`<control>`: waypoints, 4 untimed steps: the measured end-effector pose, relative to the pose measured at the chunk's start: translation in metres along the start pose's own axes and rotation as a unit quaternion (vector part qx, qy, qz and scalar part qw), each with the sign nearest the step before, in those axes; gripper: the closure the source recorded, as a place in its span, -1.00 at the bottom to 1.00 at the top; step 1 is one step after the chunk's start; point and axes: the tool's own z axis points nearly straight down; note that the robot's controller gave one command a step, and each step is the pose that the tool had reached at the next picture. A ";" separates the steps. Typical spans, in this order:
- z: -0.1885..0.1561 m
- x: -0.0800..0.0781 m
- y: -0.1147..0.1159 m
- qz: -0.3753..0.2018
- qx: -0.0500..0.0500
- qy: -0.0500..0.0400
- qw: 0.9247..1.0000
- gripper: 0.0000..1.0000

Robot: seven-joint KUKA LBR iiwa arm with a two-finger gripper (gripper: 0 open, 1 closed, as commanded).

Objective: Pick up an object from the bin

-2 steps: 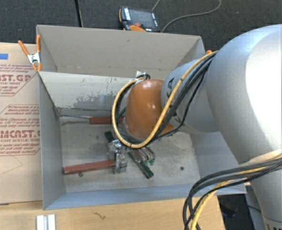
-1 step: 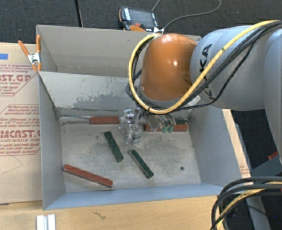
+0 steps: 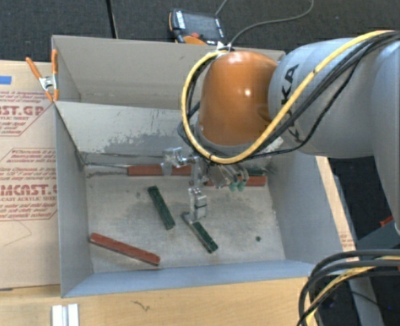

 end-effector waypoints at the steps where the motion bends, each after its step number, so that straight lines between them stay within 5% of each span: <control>1: 0.128 0.040 0.037 0.029 -0.001 0.006 1.000 -1.00; 2: 0.033 0.008 -0.016 0.019 0.001 -0.004 1.000 -1.00; 3: 0.125 0.030 -0.027 0.153 0.000 0.003 0.988 -1.00; 4: 0.123 0.080 -0.082 0.170 0.002 0.004 0.985 -1.00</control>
Offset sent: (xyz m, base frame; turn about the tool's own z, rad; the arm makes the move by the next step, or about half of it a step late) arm -0.0454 0.0222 -0.1228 0.0602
